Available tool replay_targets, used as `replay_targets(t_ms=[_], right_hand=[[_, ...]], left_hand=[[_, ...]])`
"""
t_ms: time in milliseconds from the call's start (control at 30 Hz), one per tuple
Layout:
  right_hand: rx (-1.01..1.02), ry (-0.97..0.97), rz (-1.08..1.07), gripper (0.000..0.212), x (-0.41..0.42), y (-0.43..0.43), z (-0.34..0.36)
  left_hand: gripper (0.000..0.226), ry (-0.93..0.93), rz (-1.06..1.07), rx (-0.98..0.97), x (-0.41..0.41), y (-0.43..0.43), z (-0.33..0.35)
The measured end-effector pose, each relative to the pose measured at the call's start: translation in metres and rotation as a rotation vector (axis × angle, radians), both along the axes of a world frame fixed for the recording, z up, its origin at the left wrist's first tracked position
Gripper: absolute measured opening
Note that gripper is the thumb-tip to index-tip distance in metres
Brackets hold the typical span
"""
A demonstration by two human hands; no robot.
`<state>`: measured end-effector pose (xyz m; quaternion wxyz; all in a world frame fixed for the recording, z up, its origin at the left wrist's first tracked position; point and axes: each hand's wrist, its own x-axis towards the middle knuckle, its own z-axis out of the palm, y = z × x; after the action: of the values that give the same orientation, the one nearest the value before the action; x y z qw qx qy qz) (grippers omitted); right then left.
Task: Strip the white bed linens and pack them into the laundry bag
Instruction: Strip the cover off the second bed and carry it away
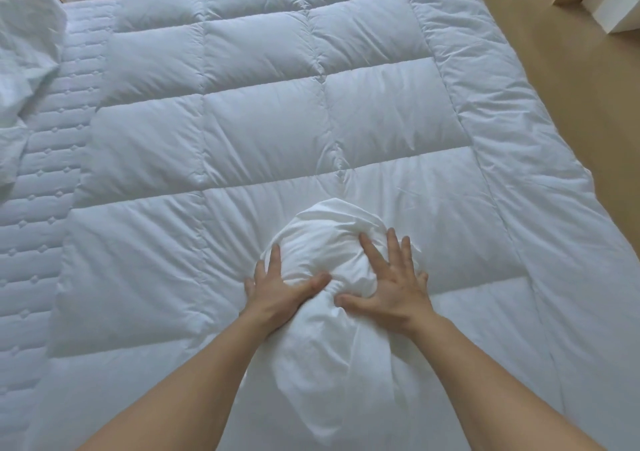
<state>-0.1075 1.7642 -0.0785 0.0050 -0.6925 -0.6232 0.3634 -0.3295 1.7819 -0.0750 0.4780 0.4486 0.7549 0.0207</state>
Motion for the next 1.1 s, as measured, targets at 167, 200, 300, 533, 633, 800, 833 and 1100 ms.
replay_targets(t_ms=[167, 200, 300, 533, 633, 800, 833, 1100], right_hand=[[-0.179, 0.133, -0.172, 0.138, -0.005, 0.008, -0.006], [-0.199, 0.160, -0.205, 0.144, -0.006, 0.009, -0.006], [-0.232, 0.200, -0.265, 0.153, -0.005, 0.011, -0.007], [-0.279, 0.389, -0.300, 0.137, 0.006, 0.001, -0.005], [-0.241, 0.533, -0.345, 0.135, 0.008, -0.007, -0.007], [-0.154, 0.698, -0.422, 0.128, 0.005, -0.016, -0.003], [-0.131, 0.727, -0.417, 0.125, 0.006, -0.016, 0.001], [0.223, 0.698, -0.436, 0.120, 0.029, -0.002, 0.132]], left_hand=[[0.145, 0.002, -0.034, -0.093, -0.001, 0.003, -0.003], [0.144, -0.014, -0.043, -0.108, -0.003, 0.003, -0.004], [0.143, -0.082, -0.066, -0.151, -0.011, 0.004, -0.005], [0.147, -0.256, -0.047, -0.120, -0.016, -0.002, -0.010], [0.146, -0.319, -0.007, -0.056, -0.017, -0.007, -0.013], [0.131, -0.459, 0.042, 0.058, -0.016, -0.012, -0.006], [0.124, -0.502, 0.053, 0.080, -0.015, -0.012, -0.001], [0.115, -0.591, -0.122, 0.383, 0.016, 0.032, 0.123]])
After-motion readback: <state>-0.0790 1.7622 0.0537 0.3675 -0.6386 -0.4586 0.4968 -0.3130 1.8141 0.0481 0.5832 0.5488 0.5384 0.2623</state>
